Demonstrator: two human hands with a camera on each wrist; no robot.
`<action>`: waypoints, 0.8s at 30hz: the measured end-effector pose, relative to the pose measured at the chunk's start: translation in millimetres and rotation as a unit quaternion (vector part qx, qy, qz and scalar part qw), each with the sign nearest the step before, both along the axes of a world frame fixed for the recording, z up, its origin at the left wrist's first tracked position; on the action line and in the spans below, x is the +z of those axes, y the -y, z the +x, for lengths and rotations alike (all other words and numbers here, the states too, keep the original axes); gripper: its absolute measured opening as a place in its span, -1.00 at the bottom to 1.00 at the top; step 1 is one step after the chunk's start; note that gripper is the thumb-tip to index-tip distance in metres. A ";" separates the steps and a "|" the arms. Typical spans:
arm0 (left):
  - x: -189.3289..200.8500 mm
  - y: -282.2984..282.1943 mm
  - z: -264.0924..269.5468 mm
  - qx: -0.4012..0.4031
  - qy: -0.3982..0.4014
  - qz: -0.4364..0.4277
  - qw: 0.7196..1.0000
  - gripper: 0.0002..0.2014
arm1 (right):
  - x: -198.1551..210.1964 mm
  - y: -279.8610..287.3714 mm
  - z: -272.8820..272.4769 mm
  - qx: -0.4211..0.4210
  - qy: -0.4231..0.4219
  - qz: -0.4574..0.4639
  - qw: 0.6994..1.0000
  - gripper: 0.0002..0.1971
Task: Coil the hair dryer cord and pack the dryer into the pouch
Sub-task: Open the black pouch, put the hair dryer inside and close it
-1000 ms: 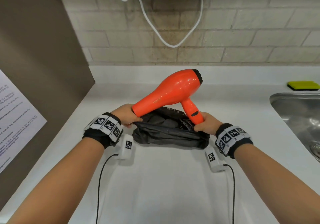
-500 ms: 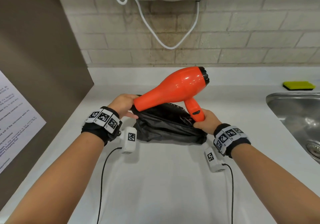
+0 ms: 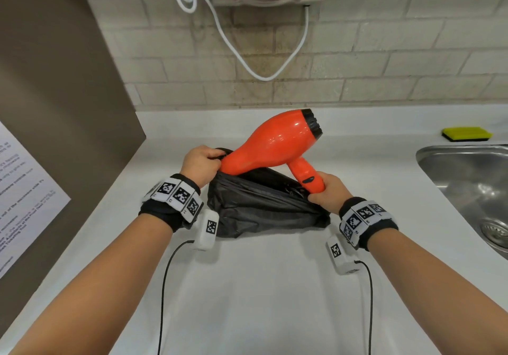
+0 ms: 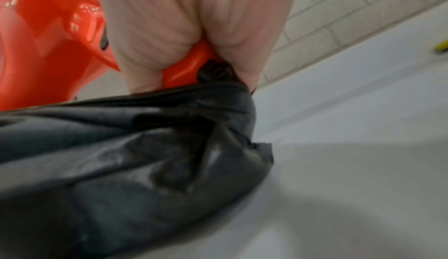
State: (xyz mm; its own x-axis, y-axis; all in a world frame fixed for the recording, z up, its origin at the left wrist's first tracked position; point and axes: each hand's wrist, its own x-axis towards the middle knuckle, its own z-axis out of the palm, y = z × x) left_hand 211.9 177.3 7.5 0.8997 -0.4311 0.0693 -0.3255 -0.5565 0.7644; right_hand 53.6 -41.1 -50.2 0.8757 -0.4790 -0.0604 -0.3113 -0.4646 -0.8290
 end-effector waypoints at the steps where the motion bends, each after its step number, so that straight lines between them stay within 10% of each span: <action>1: 1.3 0.6 -1.3 -0.002 0.041 0.015 0.999 -0.61 | 1.5 -1.5 0.5 -0.001 0.007 -0.004 1.000 -0.68; 9: 45.7 16.3 -16.4 -0.134 0.124 0.027 0.983 -0.49 | 15.9 -0.7 1.7 0.017 0.013 -0.138 0.990 -0.70; 24: 75.9 37.9 -31.8 -0.028 0.187 -0.182 0.965 -0.67 | 40.2 -11.4 10.3 0.011 -0.038 -0.283 0.958 -0.78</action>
